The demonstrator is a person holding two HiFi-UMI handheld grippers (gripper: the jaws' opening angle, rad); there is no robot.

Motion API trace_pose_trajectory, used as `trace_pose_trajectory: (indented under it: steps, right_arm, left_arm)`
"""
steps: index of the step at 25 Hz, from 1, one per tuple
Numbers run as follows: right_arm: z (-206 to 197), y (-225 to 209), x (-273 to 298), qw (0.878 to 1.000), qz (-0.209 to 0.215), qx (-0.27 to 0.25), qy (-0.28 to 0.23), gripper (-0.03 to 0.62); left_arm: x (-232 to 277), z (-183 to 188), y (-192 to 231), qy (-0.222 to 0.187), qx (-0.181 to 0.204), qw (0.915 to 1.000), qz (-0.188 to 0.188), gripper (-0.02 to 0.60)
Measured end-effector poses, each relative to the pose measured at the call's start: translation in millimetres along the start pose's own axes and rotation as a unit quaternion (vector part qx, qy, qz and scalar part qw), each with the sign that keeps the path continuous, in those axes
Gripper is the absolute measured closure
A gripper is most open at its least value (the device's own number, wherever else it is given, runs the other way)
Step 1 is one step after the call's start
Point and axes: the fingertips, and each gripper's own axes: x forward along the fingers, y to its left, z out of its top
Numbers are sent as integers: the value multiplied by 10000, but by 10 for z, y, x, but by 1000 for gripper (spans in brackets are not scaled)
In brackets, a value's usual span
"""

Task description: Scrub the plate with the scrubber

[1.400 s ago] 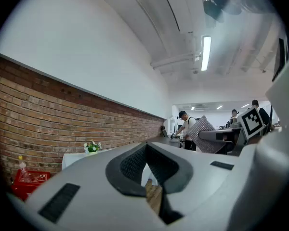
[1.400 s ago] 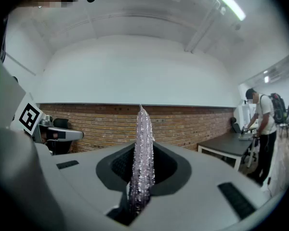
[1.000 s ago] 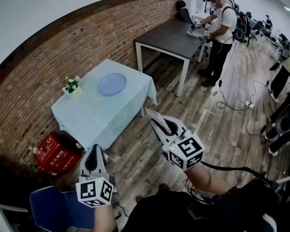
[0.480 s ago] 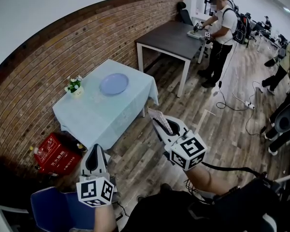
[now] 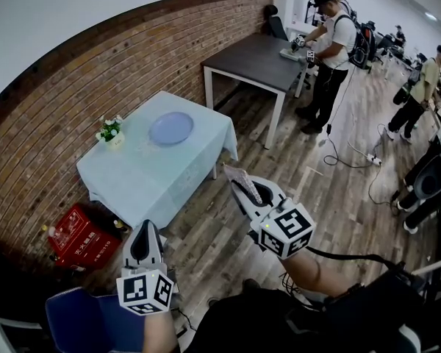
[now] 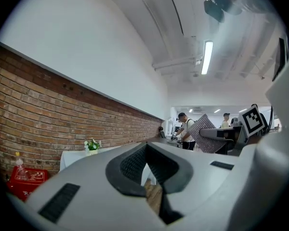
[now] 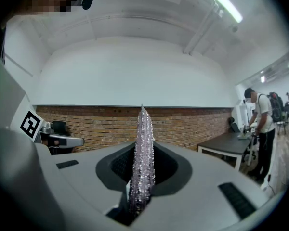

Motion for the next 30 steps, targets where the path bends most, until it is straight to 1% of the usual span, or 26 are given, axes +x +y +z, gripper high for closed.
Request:
trace_pose_trajectory:
  steps: [9, 14, 16, 22, 26, 30]
  right_arm:
    - [-76, 88, -33, 9999, -153, 20, 37, 530]
    - [-162, 131, 19, 9999, -118, -19, 120, 530]
    - [-182, 108, 89, 9999, -73, -21, 122, 530]
    - [-203, -129, 509, 9999, 109, 60, 54, 530]
    - [-144, -427, 813, 9998, 138, 112, -60, 530]
    - [-147, -706, 1126, 9996, 229, 179, -41, 530]
  left_arm:
    - [-33, 6, 72, -8, -28, 9998, -208, 571]
    - [22, -108, 151, 36, -88, 9996, -254, 571]
    - [91, -129, 171, 55, -55, 9997, -250, 571]
    - [498, -144, 298, 101, 50, 9999, -81, 571]
    - [879, -124, 338, 148, 137, 9998, -1, 571]
    - [1276, -134, 369, 187, 131, 9997, 84, 571]
